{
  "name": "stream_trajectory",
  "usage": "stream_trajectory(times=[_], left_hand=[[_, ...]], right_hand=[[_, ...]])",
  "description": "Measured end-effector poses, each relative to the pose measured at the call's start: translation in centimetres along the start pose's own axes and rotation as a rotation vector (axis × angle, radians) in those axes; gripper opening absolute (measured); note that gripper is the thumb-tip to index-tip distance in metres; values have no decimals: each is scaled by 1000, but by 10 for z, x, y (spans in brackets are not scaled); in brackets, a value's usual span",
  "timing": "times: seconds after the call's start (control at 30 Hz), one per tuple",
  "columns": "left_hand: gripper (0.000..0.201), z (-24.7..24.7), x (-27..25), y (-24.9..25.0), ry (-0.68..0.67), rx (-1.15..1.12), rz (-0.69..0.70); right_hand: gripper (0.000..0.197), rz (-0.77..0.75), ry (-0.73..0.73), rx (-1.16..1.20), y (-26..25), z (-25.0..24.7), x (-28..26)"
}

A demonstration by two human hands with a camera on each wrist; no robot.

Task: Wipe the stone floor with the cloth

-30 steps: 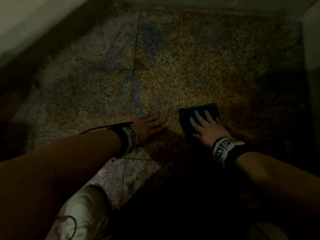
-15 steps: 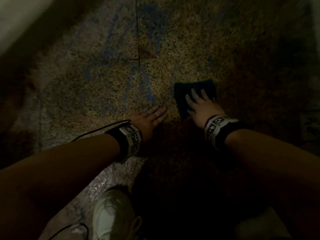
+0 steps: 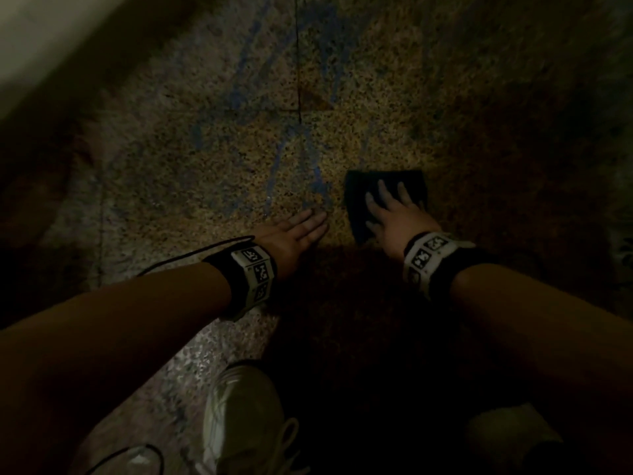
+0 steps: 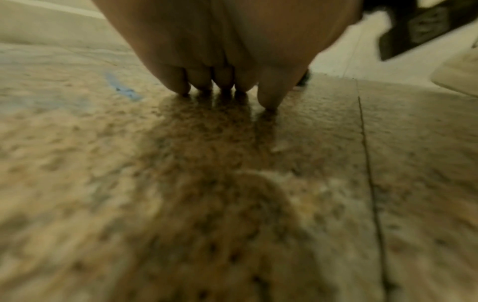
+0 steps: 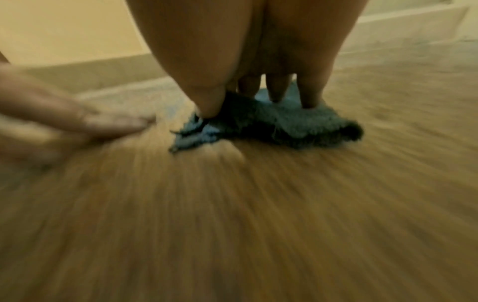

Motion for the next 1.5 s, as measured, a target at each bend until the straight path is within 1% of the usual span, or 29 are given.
stream_trajectory(times=[0.1,0.2,0.27,0.33,0.43,0.53,0.6,0.63,0.67,0.73,0.77,0.83,0.87,0.9,0.97,1.03,1.07,1.13,1.23,1.33,1.37,1.43,1.5], left_hand=[[65,-1,-2,-1,-8,13,7],[63,3,-8,-7,-8,28,-4],[63,8,-14,-10,-20,50,-13],[65,15,-21,-14,1,79,-12],[64,24,-30,-16,-15,74,-54],[61,25,-36,-18,33,78,-66],[58,24,-38,-19,166,92,-38],[59,24,-37,-22,209,102,-31],[60,26,-38,-23,190,112,-52],[65,35,-41,-26,35,128,-125],[66,37,-44,-29,24,106,-141],[69,40,-48,-28,91,8,-121],[72,40,-48,-28,104,-28,-111],[74,42,-50,-30,79,-46,-111],[76,40,-51,-30,85,-27,-121],[67,40,-50,-31,112,17,-110],[64,42,-50,-32,66,48,-131],[67,43,-54,-37,-20,37,-192],[68,42,-57,-44,-3,-100,-256],[69,41,-61,-50,29,-202,-303],[70,41,-61,-50,53,-233,-313],[70,36,-55,-48,110,-307,-324],[72,27,-46,-43,163,-314,-312]], right_hand=[[55,-28,11,-7,-16,-22,19],[53,-34,30,6,-26,-31,31],[52,-45,61,13,-26,-28,29],[52,-47,76,-10,-25,-22,22],[54,-72,27,-101,-33,-7,8],[56,-111,-28,-139,-45,15,-9],[56,-140,-30,-132,-51,24,-15],[56,-144,-31,-133,-52,26,-17],[56,-141,-32,-137,-53,26,-17],[56,-134,-30,-157,-52,24,-16],[55,-136,-26,-176,-51,23,-15],[55,-148,-17,-205,-52,20,-13],[55,-151,-13,-210,-54,17,-10],[55,-152,-9,-209,-58,13,-6],[55,-152,5,-188,-69,1,5],[55,-161,42,-168,-83,-11,15],[55,-166,60,-161,-89,-15,19],[55,-170,73,-143,-97,-18,23],[56,-185,58,-129,-98,-19,19],[58,-265,17,-149,-88,-20,7],[59,-289,23,-139,-82,-20,3],[61,-285,114,-14,-63,-25,-4],[60,-195,275,147,-38,-31,-2]])
Point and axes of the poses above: each hand's wrist, its own x-axis towards the middle knuckle, its own z-axis out of the palm, y = z × x, the point moved 2 cm from there along x, towards the middle knuckle
